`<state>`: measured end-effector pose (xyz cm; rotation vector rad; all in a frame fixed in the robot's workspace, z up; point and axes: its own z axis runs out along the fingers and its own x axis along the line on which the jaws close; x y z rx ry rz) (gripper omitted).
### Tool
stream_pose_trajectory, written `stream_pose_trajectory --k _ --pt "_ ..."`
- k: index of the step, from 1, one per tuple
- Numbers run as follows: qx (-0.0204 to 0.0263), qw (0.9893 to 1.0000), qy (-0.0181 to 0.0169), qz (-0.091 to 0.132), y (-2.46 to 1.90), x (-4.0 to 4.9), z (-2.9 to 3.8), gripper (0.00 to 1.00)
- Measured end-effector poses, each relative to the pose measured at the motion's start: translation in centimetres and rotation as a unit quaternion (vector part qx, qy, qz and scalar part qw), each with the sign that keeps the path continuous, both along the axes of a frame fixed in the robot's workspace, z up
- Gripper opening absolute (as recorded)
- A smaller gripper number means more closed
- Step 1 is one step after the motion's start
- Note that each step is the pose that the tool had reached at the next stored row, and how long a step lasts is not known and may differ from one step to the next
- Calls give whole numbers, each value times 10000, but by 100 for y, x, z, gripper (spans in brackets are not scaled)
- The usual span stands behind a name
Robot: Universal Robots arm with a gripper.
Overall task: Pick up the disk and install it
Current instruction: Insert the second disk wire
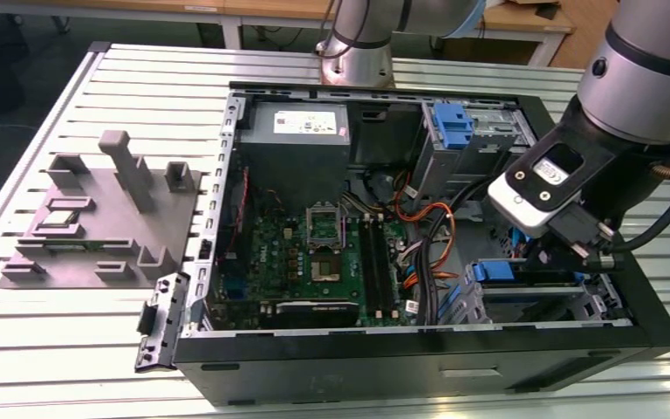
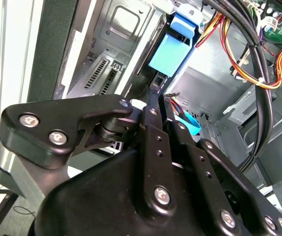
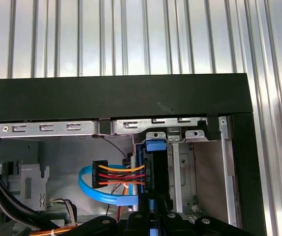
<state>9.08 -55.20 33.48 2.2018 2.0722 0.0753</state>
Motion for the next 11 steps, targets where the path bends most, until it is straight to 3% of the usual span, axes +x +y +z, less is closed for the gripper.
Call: stream_pose_trajectory --k 11 --pt "84 10000 0 28 -4 1 -6 16"
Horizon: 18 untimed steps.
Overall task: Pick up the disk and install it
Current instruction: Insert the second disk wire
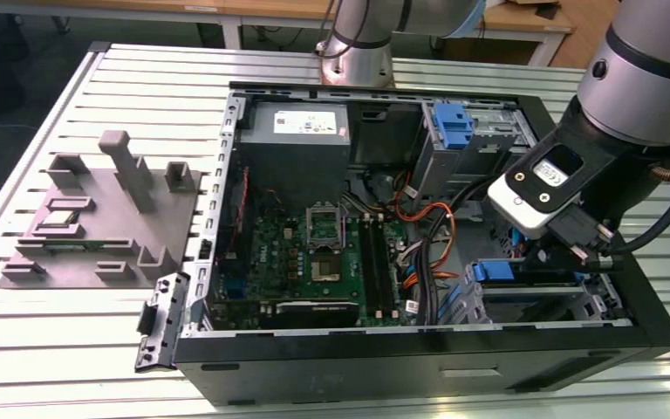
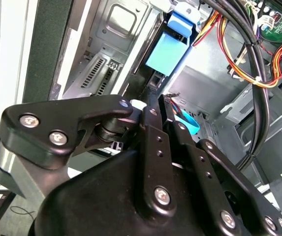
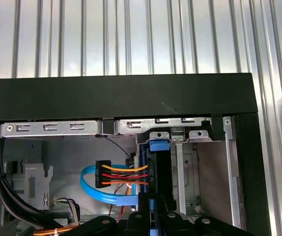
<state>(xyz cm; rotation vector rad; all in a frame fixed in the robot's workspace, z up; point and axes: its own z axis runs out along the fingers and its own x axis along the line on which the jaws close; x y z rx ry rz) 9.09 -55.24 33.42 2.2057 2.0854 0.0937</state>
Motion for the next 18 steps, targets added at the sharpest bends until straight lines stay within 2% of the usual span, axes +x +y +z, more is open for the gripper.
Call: stream_pose_trajectory --k 18 --pt "5 10000 0 0 -8 11 -64 16"
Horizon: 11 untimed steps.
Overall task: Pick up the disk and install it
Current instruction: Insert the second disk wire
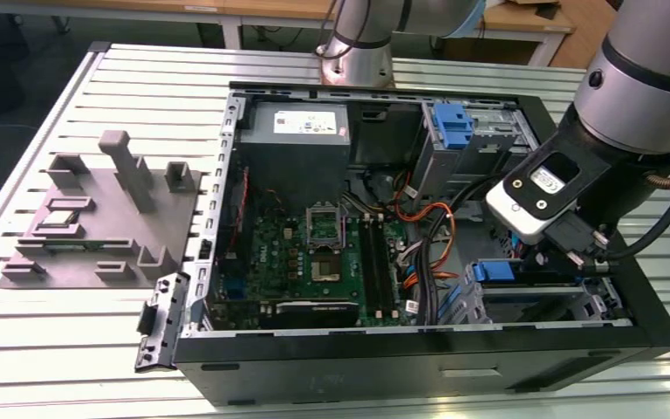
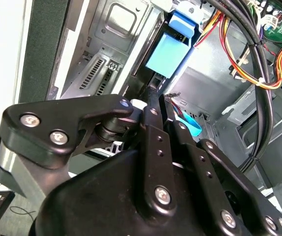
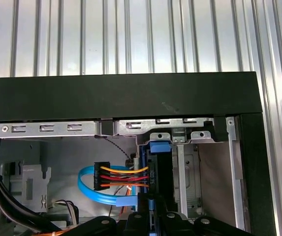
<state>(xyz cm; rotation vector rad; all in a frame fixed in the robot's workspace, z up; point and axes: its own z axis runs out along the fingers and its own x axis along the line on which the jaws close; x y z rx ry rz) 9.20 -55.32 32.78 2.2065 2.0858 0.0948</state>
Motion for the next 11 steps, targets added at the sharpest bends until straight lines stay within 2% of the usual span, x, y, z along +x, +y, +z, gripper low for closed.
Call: stream_pose_trajectory --k 8,9,11 --pt "7 10000 -1 1 0 1 -10 17" --pt "6 10000 -1 0 0 0 -7 24" --pt "7 10000 0 0 0 0 27 24"
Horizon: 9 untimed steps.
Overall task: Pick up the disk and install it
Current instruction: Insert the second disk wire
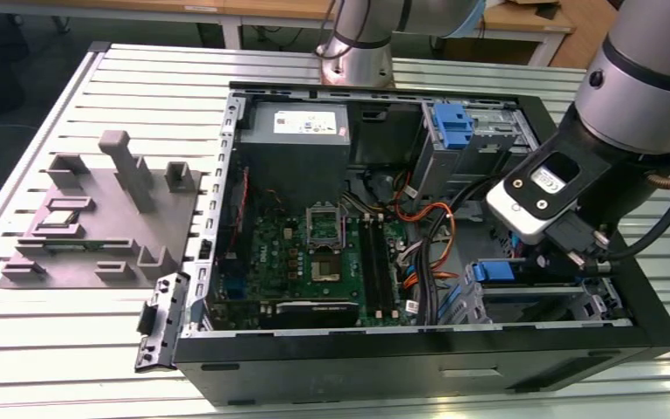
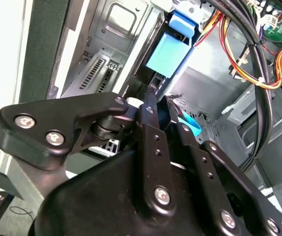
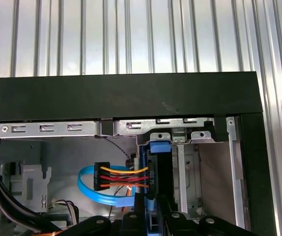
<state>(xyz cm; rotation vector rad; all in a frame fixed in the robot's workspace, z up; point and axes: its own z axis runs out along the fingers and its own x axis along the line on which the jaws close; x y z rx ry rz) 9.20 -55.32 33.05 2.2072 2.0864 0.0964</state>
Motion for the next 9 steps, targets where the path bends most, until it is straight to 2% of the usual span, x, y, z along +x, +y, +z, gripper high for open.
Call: stream_pose_trajectory --k 6,7,8,9 --pt "-3 10000 14 0 0 0 136 24" --pt "-3 10000 16 0 0 0 146 22" --pt "-2 10000 16 0 0 0 148 16" --pt "-1 10000 16 0 0 0 147 16"
